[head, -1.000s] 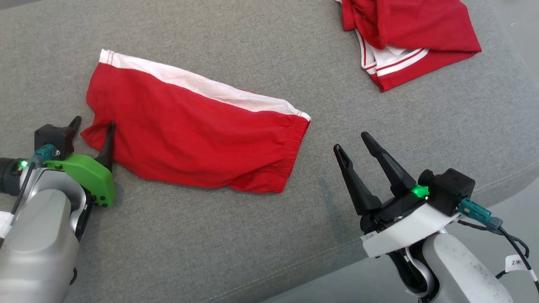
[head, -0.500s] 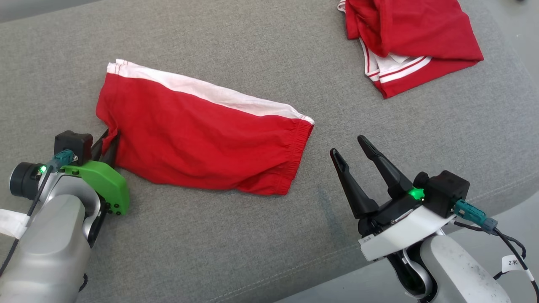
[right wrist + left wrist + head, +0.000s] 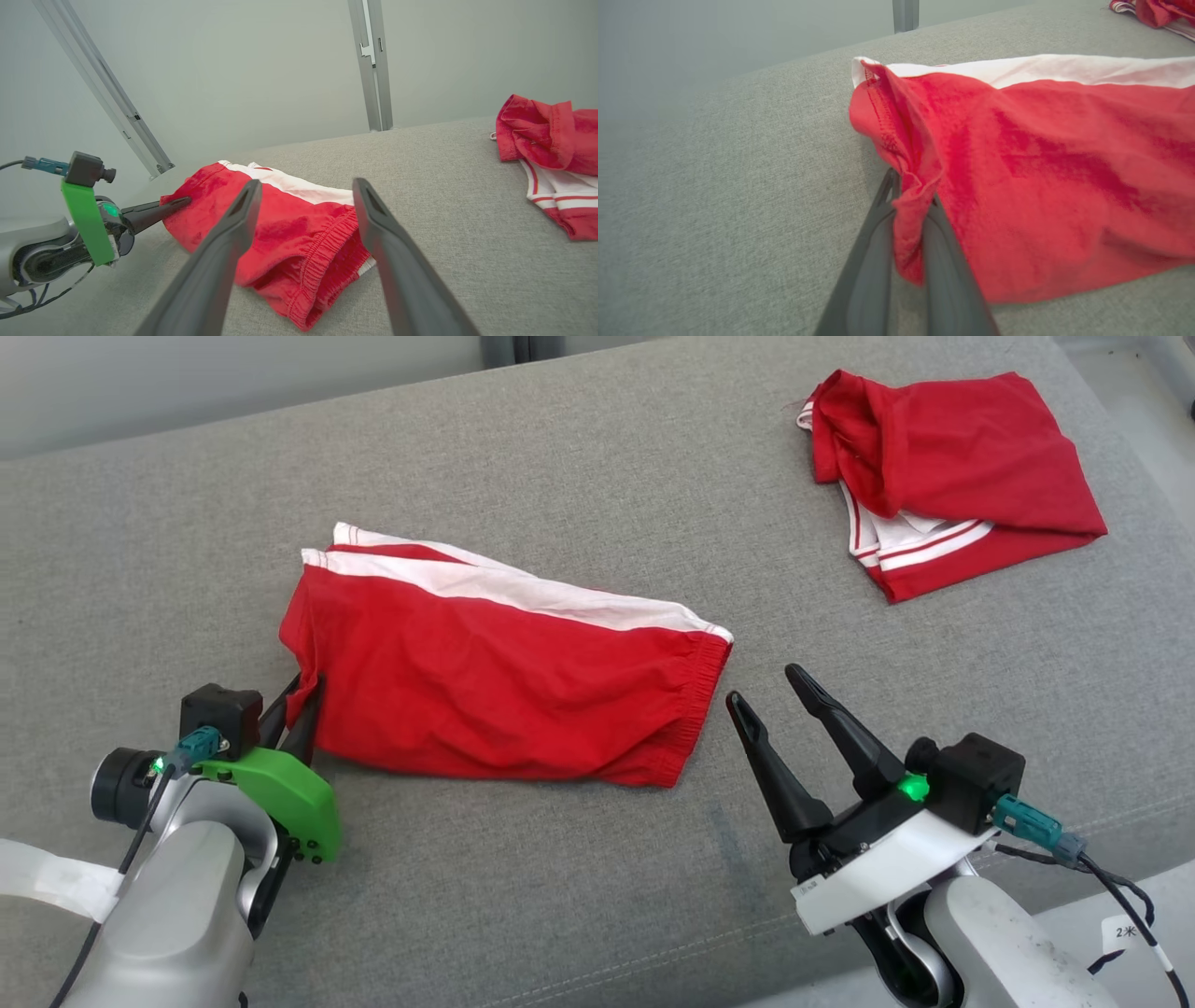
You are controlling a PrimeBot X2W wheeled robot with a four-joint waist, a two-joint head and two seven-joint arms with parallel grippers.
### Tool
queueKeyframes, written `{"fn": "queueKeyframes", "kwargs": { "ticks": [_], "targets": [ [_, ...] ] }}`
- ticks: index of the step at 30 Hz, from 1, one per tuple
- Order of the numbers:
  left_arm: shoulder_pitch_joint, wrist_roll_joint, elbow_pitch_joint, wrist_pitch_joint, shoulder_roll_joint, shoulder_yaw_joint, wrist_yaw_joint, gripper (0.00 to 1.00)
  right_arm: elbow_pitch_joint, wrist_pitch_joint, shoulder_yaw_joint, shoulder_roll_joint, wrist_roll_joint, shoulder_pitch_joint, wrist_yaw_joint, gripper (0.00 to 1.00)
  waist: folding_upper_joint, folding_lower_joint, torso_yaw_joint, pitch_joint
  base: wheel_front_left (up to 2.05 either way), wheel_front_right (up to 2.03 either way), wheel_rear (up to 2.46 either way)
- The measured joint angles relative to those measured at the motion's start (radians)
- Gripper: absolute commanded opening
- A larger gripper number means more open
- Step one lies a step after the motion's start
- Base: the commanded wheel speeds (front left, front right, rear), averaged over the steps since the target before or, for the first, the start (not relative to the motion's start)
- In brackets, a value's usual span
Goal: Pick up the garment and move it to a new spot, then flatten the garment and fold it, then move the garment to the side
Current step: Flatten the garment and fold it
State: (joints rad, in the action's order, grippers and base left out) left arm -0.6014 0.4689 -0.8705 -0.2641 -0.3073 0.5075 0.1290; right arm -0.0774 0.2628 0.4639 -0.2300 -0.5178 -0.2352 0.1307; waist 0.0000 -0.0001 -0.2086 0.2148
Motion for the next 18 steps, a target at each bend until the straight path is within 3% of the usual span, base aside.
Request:
{"fn": "queueKeyframes", "kwargs": {
  "ticks": [18],
  "targets": [
    [0.146,-0.053,0.078,0.000,0.070,-0.115,-0.007,0.00,-0.012,0.000,-0.037,0.005,-0.013,0.034,0.000,1.00,0.0000,0.0000,0.083,-0.058,0.00,0.00,0.00]
  ]
}}
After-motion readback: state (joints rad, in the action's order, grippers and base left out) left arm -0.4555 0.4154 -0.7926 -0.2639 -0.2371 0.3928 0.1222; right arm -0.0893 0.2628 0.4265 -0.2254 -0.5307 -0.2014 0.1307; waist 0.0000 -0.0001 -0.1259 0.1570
